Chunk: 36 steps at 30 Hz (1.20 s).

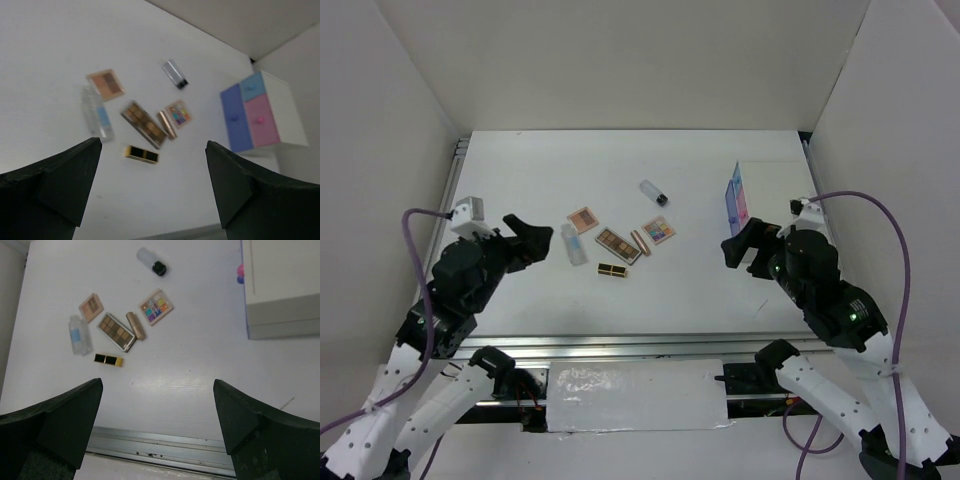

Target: Organize the makeup

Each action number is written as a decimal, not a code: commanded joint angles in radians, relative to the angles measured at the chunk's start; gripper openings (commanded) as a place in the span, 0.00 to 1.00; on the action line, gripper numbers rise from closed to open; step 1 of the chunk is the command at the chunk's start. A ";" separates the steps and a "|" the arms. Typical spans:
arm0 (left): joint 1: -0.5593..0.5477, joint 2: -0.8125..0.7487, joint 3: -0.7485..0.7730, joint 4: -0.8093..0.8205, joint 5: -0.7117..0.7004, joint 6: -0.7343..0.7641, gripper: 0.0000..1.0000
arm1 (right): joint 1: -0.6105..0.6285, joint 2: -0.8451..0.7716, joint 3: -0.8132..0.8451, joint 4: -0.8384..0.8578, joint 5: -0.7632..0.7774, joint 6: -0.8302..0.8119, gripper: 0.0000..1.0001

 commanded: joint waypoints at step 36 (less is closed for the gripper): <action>-0.182 2.188 1.381 1.197 0.811 -0.631 0.84 | -0.006 -0.211 0.017 0.050 -0.329 0.023 1.00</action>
